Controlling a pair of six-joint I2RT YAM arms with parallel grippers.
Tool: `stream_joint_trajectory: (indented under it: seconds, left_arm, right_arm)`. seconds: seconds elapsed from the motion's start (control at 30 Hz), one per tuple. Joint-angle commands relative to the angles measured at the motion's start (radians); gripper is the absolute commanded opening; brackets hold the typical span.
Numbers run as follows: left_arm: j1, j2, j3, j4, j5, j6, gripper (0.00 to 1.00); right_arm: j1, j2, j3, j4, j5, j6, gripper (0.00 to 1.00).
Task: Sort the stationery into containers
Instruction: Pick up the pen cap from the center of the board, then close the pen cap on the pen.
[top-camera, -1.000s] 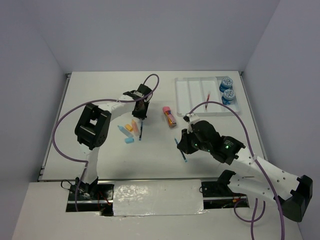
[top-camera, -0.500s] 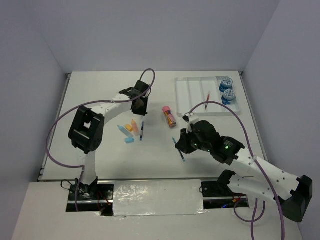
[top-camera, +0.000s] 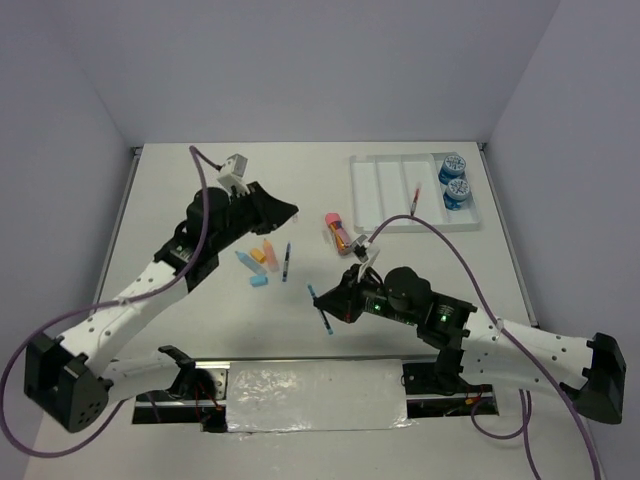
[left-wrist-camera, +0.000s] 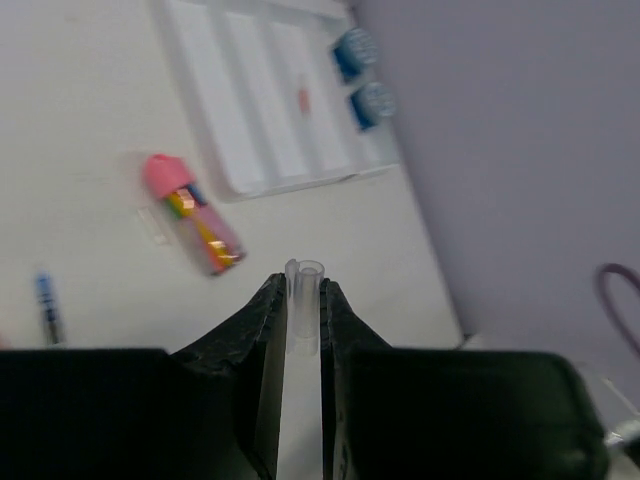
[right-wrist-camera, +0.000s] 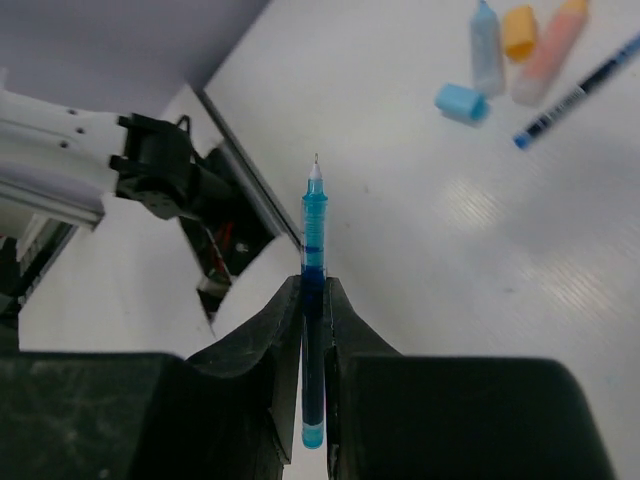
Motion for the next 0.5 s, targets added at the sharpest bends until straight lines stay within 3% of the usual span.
stream_joint_trajectory:
  seconds: [0.0,0.23,0.47]
  left_arm:
    - [-0.047,-0.150,-0.137,0.332,0.111,-0.184,0.00]
    - [-0.116,-0.364,-0.298,0.589,0.138,-0.303,0.00]
    - [-0.146,-0.490,-0.317,0.491,0.131,-0.254,0.00]
  right_arm:
    - [0.106,-0.006,0.044,0.228,0.159,0.015,0.00]
    - [0.302,0.037,0.136,0.236,0.433,-0.050,0.00]
    - [0.408,0.065,0.217,0.190,0.591,-0.100,0.00]
